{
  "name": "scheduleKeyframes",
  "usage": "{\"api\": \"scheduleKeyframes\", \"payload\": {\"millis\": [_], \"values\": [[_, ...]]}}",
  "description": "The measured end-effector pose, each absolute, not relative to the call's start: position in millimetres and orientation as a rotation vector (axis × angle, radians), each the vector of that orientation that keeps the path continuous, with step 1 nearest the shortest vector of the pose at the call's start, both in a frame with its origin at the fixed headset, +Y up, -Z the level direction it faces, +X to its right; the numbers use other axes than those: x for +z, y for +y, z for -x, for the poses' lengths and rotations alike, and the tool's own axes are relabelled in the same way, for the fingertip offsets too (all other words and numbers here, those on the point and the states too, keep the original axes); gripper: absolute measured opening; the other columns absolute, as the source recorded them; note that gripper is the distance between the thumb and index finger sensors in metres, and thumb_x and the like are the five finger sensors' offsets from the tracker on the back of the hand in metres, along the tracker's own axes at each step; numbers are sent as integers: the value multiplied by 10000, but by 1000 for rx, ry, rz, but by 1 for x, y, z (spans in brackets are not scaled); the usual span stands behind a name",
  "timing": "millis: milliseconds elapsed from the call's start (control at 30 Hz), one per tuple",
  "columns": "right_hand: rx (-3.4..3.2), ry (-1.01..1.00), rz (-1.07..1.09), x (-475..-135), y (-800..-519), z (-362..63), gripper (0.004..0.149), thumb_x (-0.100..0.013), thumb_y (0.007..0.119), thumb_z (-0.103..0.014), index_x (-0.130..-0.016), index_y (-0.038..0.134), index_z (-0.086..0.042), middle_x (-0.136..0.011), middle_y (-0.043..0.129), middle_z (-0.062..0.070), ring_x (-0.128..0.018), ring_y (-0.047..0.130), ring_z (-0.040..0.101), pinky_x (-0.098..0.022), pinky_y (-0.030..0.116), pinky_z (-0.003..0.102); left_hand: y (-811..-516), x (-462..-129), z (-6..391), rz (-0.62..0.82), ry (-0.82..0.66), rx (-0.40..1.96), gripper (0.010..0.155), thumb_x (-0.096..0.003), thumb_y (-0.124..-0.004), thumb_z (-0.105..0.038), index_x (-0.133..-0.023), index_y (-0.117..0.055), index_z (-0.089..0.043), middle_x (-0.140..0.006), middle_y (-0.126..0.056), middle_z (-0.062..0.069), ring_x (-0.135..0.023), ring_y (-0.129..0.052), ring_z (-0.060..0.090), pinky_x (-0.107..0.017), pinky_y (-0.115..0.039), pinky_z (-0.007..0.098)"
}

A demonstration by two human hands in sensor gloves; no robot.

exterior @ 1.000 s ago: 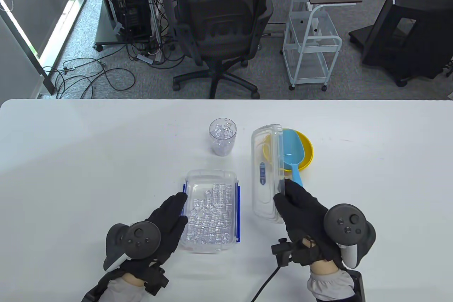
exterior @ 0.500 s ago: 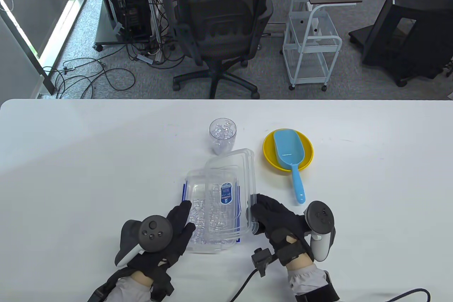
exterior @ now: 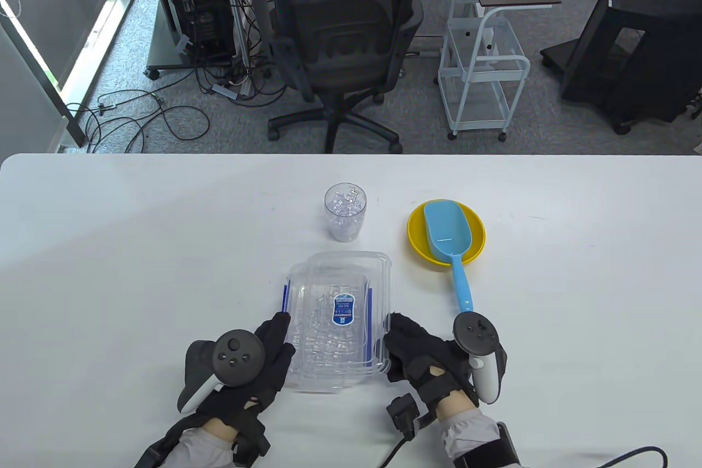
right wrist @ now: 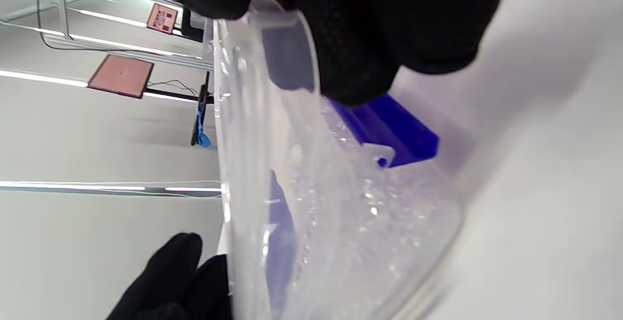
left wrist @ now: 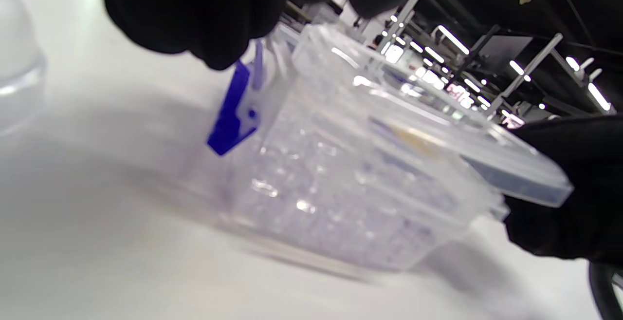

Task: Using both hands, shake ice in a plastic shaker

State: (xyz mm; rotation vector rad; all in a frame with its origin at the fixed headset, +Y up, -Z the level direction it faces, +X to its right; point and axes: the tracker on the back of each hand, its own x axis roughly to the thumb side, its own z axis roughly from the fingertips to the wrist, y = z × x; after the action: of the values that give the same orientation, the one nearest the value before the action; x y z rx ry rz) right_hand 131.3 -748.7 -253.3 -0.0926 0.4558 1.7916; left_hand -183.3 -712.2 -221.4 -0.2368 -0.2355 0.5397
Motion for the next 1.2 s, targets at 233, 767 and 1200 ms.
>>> {"api": "scheduleKeyframes", "payload": {"millis": [233,767,1200], "values": [[1855,486,87,-254,-757,-124,593,-534,700,-214,-1049,430,-103,-749,862,259,-518,942,342,-402,819,497,-716,-224,186,283,-240,601,592,-695,-616,-283,-1203,-465,-18,-1117,-636,369,-933,-795,493,-637,-749,620],[1989,438,-63,-252,-748,-99,651,-545,754,-338,-1062,449,-87,-909,647,296,-711,756,420,-556,658,588,-721,-226,184,312,-219,530,590,-698,-635,-294,-1212,-457,-66,-1140,-620,344,-948,-774,503,-642,-729,642],[2131,442,3,-259,-748,-94,760,-522,820,-386,-1076,414,-60,-1062,434,331,-900,561,544,-612,581,659,-721,-226,174,252,-166,442,590,-700,-683,-339,-1191,-478,-84,-1131,-642,329,-979,-730,508,-653,-708,665]]}}
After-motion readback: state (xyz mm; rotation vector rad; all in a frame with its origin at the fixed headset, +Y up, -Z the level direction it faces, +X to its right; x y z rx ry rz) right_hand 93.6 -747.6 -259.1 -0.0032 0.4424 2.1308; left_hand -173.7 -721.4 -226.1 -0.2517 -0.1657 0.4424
